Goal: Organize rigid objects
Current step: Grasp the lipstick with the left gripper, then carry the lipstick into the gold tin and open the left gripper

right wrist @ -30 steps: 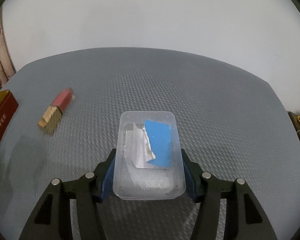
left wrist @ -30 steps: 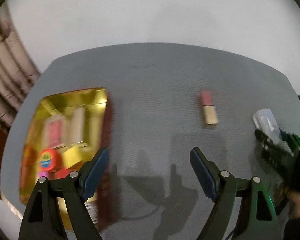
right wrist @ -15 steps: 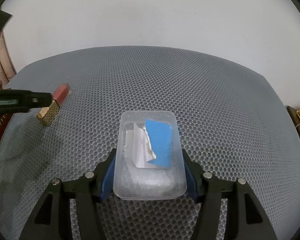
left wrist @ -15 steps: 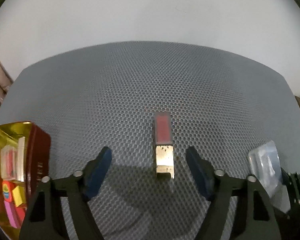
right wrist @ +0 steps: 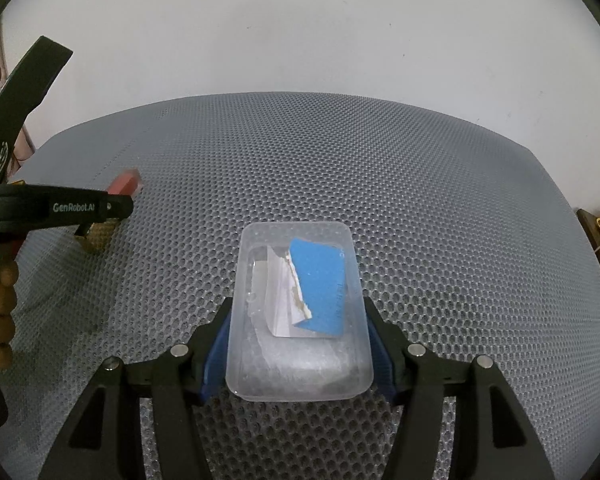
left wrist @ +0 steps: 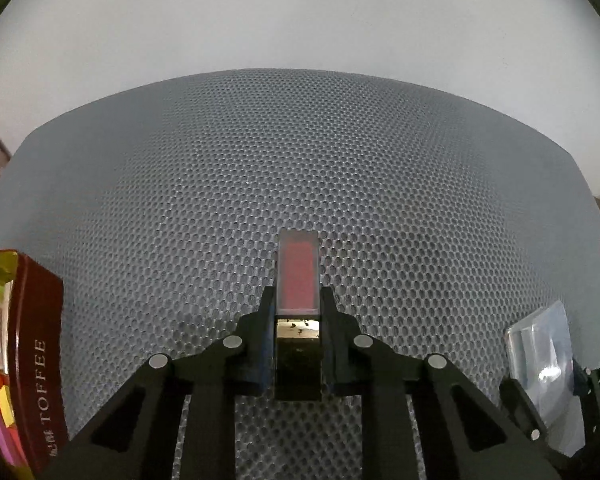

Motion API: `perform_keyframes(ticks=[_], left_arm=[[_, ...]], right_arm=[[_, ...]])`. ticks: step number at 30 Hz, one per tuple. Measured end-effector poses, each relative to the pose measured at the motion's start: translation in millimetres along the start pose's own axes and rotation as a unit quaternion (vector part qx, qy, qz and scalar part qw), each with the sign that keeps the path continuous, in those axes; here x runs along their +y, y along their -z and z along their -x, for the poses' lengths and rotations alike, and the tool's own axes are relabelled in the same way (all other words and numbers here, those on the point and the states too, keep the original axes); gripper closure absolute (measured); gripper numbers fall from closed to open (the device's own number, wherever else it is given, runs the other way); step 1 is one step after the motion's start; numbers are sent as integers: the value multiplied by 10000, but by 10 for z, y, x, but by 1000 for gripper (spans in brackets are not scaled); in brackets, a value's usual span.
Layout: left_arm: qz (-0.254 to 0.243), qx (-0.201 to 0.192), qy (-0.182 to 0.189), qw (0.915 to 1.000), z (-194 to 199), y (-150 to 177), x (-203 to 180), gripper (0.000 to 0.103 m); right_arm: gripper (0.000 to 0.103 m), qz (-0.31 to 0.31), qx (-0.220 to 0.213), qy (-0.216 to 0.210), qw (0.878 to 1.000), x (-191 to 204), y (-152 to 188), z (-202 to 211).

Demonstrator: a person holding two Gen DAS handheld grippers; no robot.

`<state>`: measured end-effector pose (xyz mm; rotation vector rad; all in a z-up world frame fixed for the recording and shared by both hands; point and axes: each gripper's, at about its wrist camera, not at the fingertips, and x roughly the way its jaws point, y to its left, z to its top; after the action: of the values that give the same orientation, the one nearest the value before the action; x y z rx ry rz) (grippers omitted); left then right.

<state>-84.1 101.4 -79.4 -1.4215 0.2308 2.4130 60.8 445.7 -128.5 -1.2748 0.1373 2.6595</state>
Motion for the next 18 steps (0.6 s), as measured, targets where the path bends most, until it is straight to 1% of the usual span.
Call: perform_keyframes(ticks=[4, 7, 8, 10, 12, 13, 14, 18], left_arm=[[-18, -46, -42, 10000, 30, 47, -19, 86], [-4, -18, 14, 10000, 88, 108, -2, 86], [5, -13, -21, 10000, 106, 121, 3, 86], [17, -16, -20, 10000, 159, 172, 30, 86], [-7, -48, -31, 10000, 212, 202, 26, 86], [-27, -73, -52, 10000, 170, 193, 92, 86], [-58, -105, -71, 9999, 207, 215, 132, 86], [-95, -160, -44, 9998, 316, 257, 156, 86]], right_arm=[[41, 7, 2, 6, 10000, -8, -13, -51], [41, 15, 4, 15, 10000, -35, -29, -95], [41, 17, 5, 17, 10000, -55, -92, -170], [42, 20, 5, 21, 10000, -17, -98, -250], [43, 32, 3, 40, 10000, 31, -89, -219], [43, 36, 2, 46, 10000, 65, -51, -246], [43, 33, 1, 44, 10000, 125, -13, -247], [43, 40, 3, 51, 10000, 170, -20, -230]])
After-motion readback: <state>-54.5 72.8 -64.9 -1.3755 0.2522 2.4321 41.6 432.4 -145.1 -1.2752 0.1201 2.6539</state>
